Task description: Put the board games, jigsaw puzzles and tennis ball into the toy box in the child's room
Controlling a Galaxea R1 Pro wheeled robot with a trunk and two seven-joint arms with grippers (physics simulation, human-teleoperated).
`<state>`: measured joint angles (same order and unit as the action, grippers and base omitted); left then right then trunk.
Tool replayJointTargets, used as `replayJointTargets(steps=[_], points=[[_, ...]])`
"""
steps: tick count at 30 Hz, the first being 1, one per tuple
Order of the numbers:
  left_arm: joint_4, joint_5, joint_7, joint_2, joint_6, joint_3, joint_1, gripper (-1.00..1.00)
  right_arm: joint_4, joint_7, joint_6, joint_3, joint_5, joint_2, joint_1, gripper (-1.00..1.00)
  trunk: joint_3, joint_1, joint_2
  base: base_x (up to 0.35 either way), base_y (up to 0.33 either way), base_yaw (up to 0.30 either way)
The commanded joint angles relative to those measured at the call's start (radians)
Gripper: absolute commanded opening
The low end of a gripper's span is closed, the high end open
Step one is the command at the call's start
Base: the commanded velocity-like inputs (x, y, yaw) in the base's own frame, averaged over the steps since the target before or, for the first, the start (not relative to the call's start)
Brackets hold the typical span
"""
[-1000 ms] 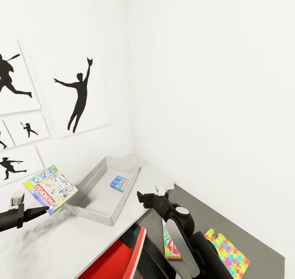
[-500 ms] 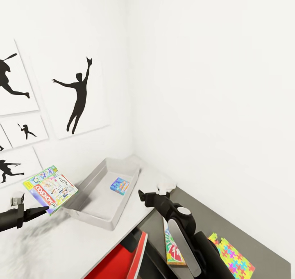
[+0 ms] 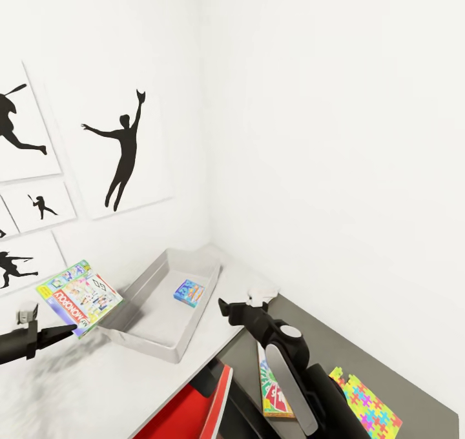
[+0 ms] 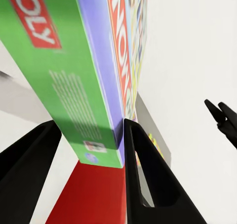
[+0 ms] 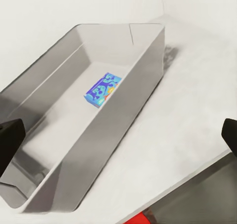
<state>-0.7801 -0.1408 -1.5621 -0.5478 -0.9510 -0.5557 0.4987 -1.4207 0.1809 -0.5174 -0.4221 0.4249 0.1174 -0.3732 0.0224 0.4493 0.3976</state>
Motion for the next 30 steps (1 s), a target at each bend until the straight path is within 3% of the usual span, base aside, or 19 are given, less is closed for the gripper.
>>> replayJointTargets(steps=[1,7,11,15,16,21,24,27,30], points=[[-0.001,-0.011,-0.009,0.001,-0.014,0.000,0.001,-1.00,-0.001,0.010,-0.003,0.000,0.012,-0.001,-0.001,1.00,0.002,0.001,0.002,0.000,0.000,0.000],[-0.008,-0.017,-0.009,0.037,-0.034,0.009,0.022,-1.00,-0.006,0.009,-0.004,0.003,0.014,-0.004,-0.001,1.00,0.002,0.001,0.002,0.000,0.000,0.000],[-0.011,-0.028,-0.007,0.094,-0.060,0.012,0.097,-1.00,-0.010,0.010,-0.003,0.011,0.014,-0.005,-0.001,1.00,0.002,0.001,0.002,0.000,0.000,0.000],[-0.009,-0.040,0.122,0.158,-0.077,0.022,0.178,-1.00,-0.022,0.011,-0.005,0.038,0.015,-0.007,-0.001,1.00,0.002,0.001,0.002,0.000,0.000,0.000],[-0.001,-0.043,0.191,0.197,-0.081,0.029,0.221,-1.00,-0.038,0.011,-0.007,0.051,0.015,-0.007,-0.001,1.00,0.002,0.001,0.002,0.000,0.000,0.000],[0.085,-0.044,0.417,0.327,-0.085,0.035,0.339,-1.00,-0.112,0.012,-0.019,0.081,0.015,-0.007,-0.002,1.00,0.002,0.001,0.002,0.000,0.000,0.000],[0.169,-0.039,0.545,0.365,-0.082,0.034,0.392,-1.00,-0.136,0.012,-0.043,0.087,0.015,-0.007,-0.002,1.00,0.002,0.001,0.002,0.000,0.000,0.000],[0.256,-0.031,0.657,0.382,-0.080,0.031,0.439,-1.00,-0.147,0.012,-0.083,0.104,0.016,-0.007,-0.003,1.00,0.002,0.001,0.002,0.000,0.000,0.000],[0.317,-0.027,0.754,0.393,-0.077,0.026,0.469,-1.00,-0.154,0.011,-0.120,0.158,0.018,-0.007,-0.003,1.00,0.002,0.001,0.002,0.000,0.000,0.000]])
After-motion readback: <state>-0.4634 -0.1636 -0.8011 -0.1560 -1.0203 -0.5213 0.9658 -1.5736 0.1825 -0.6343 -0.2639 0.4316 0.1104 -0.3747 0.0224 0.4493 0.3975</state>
